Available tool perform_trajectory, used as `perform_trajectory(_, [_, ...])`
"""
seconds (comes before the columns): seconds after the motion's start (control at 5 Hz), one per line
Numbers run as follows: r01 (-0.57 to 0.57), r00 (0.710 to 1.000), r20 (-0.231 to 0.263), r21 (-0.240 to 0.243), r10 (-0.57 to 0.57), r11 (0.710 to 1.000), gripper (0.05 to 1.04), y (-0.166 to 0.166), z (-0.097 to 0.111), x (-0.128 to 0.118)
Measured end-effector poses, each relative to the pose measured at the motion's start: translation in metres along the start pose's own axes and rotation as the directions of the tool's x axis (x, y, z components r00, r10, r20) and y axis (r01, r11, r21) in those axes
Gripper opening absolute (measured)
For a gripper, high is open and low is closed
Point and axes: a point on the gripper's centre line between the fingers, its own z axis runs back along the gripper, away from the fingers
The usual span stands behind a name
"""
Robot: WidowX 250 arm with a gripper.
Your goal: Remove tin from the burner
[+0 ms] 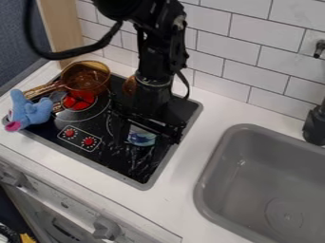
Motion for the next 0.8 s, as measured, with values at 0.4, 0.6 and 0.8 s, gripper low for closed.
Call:
perform_trajectory(0.4, [0.122,0.992,-0.017,0.016,-0.121,0.992,1.001,0.016,-0.017,0.013])
perform_trajectory(0.6, [0.127,0.992,-0.020,-0.007,-0.127,0.992,1.001,0.021,-0.025,0.020])
perform_trajectory(0.8, [0.165,0.986,0.001,-0.013,-0.165,0.986,1.001,0.022,-0.024,0.030])
